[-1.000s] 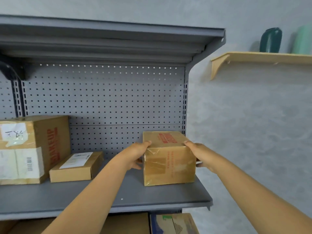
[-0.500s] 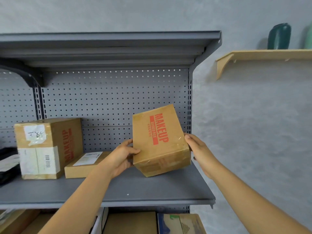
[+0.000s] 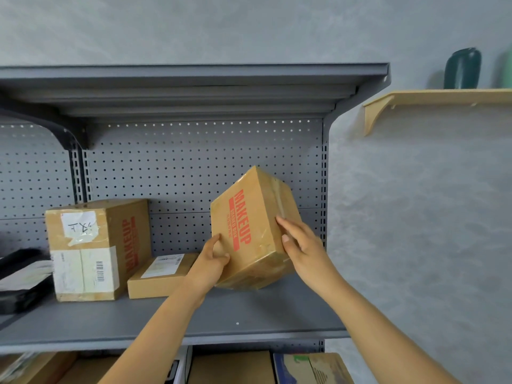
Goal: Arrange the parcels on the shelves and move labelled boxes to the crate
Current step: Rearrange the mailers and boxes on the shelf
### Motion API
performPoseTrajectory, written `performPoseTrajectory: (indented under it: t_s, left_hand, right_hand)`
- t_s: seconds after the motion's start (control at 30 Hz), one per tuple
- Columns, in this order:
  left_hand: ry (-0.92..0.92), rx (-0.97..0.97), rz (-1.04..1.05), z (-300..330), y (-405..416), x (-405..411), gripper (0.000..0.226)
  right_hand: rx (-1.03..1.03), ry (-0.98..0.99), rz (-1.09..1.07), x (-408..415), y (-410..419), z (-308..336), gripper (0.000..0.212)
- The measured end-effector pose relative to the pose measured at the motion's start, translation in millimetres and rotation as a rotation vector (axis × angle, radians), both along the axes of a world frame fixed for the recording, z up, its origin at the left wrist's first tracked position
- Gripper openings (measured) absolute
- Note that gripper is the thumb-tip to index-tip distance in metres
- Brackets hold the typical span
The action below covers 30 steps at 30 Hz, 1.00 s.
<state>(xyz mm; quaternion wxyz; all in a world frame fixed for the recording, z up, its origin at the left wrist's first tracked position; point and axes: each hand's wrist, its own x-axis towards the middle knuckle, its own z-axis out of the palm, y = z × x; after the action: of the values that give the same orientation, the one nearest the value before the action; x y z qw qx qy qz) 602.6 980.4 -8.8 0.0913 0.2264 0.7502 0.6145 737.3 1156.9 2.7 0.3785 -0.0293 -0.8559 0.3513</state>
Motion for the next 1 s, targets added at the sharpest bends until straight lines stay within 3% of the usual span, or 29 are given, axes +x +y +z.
performPoseTrajectory:
  t_s: [0.1,0.23,0.33,0.47,0.6,0.67,0.77,0.83,0.9,1.0]
  left_hand:
    - [-0.039,0.004,-0.017,1,-6,0,0.063]
    - [-0.08,0.075,-0.037,-3,-18,4,0.063]
    - [-0.124,0.166,-0.08,-6,-24,16,0.062]
    - [-0.136,0.294,-0.18,-2,-28,39,0.058]
    - [0.005,0.19,-0.139,5,-31,38,0.065]
    - [0.043,0.152,-0.116,5,-34,33,0.066]
    - [0.046,0.151,-0.103,3,-41,28,0.093]
    - [0.065,0.153,-0.105,1,-43,26,0.098]
    - [0.065,0.161,-0.097,0,-44,25,0.09]
    - [0.146,0.156,-0.013,0,-45,28,0.06]
  right_hand:
    - [-0.063,0.029,-0.036,3,-13,4,0.051]
    - [-0.214,-0.109,-0.115,8,-28,6,0.113]
    - [-0.363,-0.173,-0.047,5,-34,-2,0.131]
    - [-0.362,-0.085,-0.02,-6,-42,-23,0.121]
    - [-0.372,0.041,0.022,-14,-47,-31,0.071]
    - [-0.368,0.078,0.031,-14,-50,-30,0.055]
    - [-0.37,0.083,0.029,-16,-52,-31,0.056]
    - [-0.369,0.079,0.03,-17,-54,-33,0.062]
    - [-0.371,0.079,0.023,-18,-56,-33,0.069]
    - [-0.382,0.091,0.046,-17,-62,-35,0.074]
